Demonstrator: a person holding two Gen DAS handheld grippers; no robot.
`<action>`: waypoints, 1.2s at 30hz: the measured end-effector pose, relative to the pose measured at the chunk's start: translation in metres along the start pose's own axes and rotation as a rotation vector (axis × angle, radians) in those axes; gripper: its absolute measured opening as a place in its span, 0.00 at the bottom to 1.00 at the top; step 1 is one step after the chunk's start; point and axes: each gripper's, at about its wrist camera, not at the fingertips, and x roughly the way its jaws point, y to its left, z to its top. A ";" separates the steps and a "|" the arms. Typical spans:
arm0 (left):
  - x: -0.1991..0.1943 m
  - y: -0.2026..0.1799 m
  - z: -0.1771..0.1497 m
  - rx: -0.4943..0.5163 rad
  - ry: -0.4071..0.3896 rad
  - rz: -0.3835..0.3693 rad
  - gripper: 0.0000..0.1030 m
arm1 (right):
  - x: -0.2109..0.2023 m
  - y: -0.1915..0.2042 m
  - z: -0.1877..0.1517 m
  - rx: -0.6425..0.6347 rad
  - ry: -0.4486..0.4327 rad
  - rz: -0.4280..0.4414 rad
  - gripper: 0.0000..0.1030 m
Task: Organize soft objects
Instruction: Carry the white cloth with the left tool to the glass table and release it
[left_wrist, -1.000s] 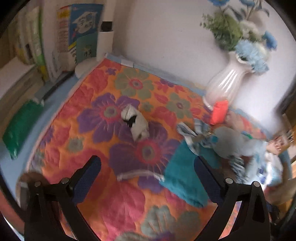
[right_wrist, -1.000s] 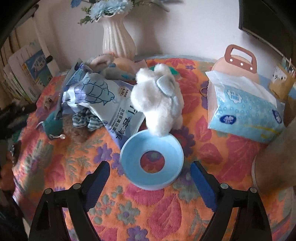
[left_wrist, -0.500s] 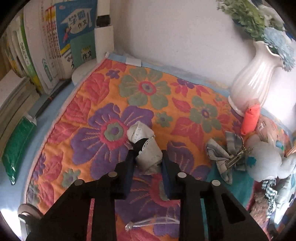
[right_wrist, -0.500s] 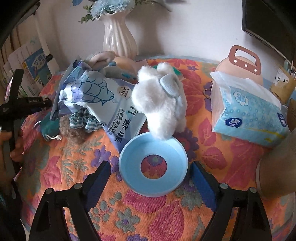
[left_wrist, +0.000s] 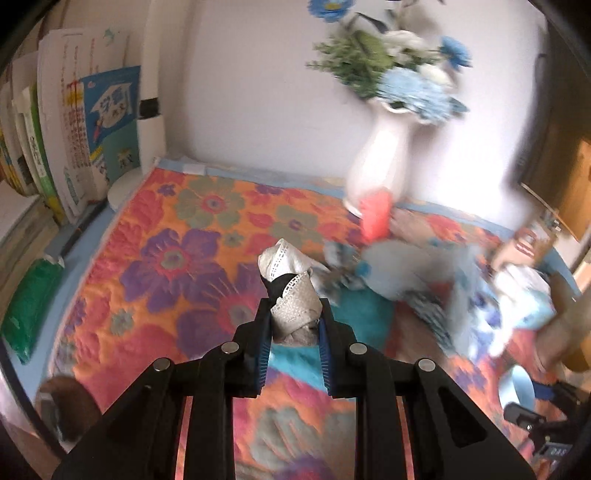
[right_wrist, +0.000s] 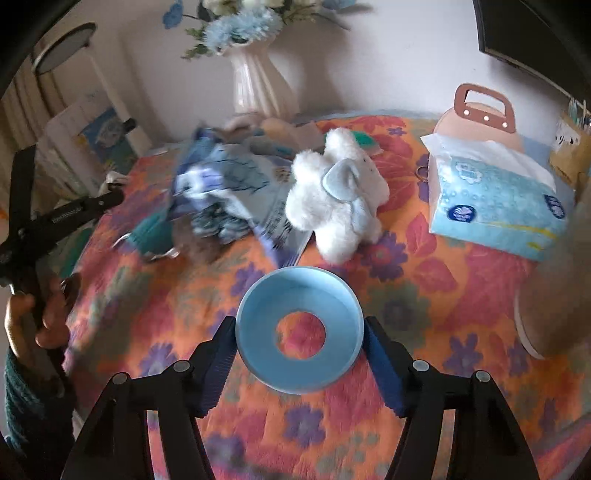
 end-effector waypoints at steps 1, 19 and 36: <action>-0.005 -0.004 -0.005 0.005 0.000 -0.014 0.19 | -0.005 0.001 -0.004 -0.014 -0.003 -0.015 0.64; -0.050 -0.110 -0.066 0.148 0.073 -0.258 0.19 | -0.083 -0.039 -0.051 0.059 -0.045 -0.172 0.64; -0.120 -0.358 -0.099 0.500 0.201 -0.820 0.19 | -0.233 -0.227 -0.066 0.423 -0.221 -0.314 0.65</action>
